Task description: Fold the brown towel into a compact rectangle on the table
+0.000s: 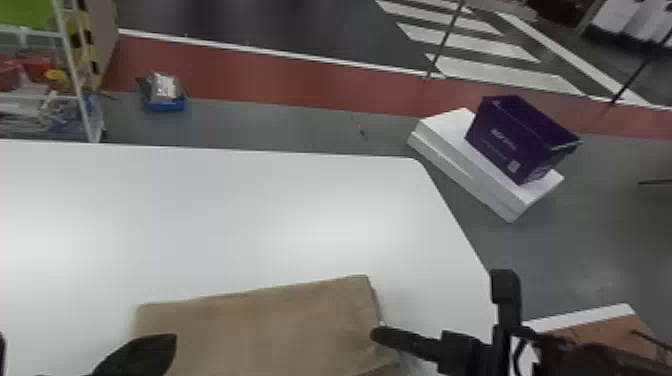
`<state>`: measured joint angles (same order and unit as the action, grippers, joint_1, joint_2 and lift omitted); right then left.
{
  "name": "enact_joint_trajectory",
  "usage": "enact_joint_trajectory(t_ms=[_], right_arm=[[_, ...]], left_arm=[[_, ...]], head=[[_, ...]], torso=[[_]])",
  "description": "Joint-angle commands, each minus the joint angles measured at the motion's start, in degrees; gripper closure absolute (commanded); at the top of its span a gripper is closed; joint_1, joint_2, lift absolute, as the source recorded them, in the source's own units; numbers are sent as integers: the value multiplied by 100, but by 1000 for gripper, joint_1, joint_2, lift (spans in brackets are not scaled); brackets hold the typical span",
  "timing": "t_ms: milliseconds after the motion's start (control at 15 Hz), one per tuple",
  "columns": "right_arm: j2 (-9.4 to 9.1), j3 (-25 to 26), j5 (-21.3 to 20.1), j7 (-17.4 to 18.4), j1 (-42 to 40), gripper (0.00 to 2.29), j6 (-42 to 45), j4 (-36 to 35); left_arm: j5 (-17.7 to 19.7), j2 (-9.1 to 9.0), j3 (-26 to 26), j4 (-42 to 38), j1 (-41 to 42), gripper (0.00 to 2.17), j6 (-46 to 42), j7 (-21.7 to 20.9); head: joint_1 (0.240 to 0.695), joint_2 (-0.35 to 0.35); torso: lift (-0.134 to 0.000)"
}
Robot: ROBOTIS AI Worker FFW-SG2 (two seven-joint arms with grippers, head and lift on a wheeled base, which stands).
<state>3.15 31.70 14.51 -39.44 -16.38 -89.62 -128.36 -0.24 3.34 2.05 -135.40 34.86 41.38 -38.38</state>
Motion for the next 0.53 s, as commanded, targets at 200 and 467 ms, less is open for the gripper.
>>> enact_joint_trajectory(t_ms=[200, 467], right_arm=[[213, -199, -344, -2, 513, 333, -46, 311], [318, -410, -546, -2, 671, 336, -46, 531]], left_arm=[[-2, 0, -12, 58, -76, 1166, 7, 6], [6, 0, -64, 84, -129, 1166, 7, -12]], head=[[695, -350], [695, -339]], torso=[[-123], [-123]])
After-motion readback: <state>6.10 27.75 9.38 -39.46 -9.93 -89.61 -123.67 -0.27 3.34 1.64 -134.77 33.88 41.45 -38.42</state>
